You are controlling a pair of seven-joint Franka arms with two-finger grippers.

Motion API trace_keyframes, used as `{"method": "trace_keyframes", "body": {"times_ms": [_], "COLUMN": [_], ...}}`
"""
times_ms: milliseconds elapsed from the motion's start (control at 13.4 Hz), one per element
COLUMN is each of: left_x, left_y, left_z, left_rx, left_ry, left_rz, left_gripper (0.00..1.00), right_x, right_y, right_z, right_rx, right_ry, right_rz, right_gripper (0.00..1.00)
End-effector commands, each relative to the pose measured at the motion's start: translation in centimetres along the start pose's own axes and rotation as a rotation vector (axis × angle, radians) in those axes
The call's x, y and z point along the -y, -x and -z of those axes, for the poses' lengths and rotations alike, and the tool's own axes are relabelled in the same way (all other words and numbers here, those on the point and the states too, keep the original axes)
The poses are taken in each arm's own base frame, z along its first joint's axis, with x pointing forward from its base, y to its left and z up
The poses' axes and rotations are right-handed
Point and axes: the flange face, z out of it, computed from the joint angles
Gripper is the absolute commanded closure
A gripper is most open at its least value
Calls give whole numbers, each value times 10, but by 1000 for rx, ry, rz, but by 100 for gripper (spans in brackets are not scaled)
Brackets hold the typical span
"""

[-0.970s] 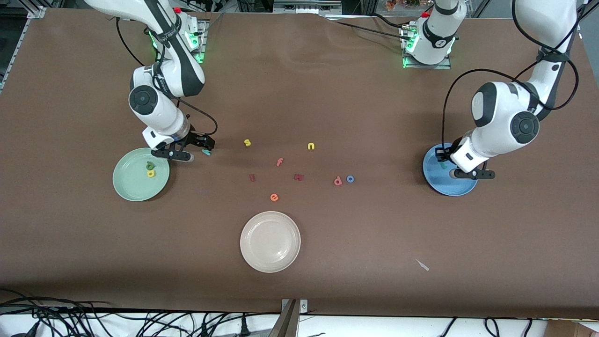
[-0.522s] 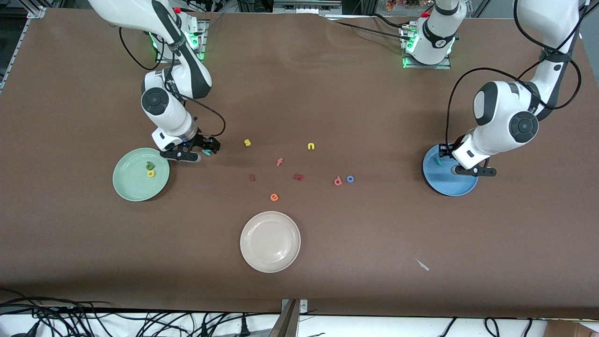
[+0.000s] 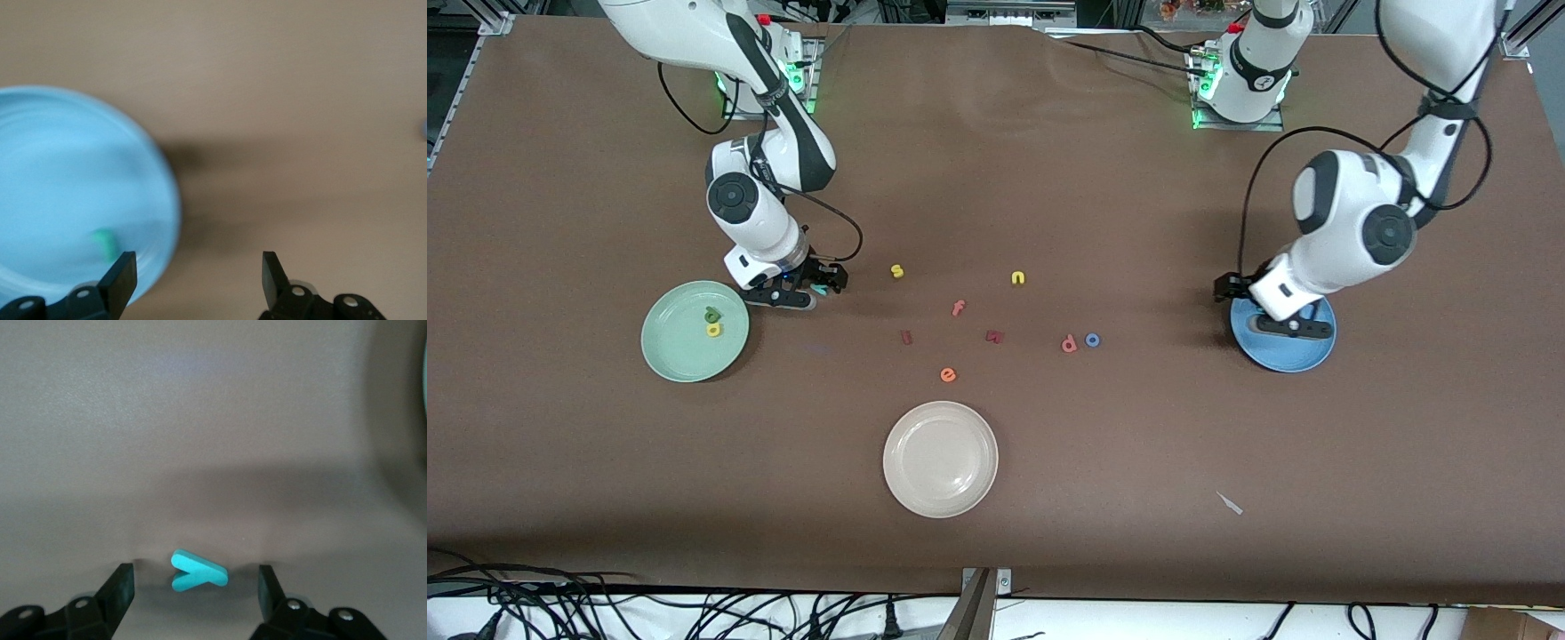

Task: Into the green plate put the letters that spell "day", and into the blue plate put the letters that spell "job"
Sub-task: 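Place the 1 on the blue plate while the right gripper reaches the y, then grasp the cyan y with the right gripper while the left gripper reaches the o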

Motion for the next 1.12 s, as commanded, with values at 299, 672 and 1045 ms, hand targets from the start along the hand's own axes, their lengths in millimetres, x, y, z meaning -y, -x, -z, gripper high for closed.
{"method": "trace_keyframes", "body": {"times_ms": [299, 672, 1045], "left_x": [-187, -229, -223], "left_y": [-37, -40, -43], "left_z": [-60, -92, -109], "left_rx": [-42, -89, -123], "left_ry": [25, -22, -77], "left_rz": [-9, -91, -171], "left_gripper": [11, 9, 9], "right_x": [2, 2, 1], "right_y": [3, 2, 0], "right_z": [-1, 0, 1], "right_rx": [-11, -10, -12], "right_ry": [0, 0, -1], "right_rz": [-2, -3, -7], "right_gripper": [35, 46, 53]}}
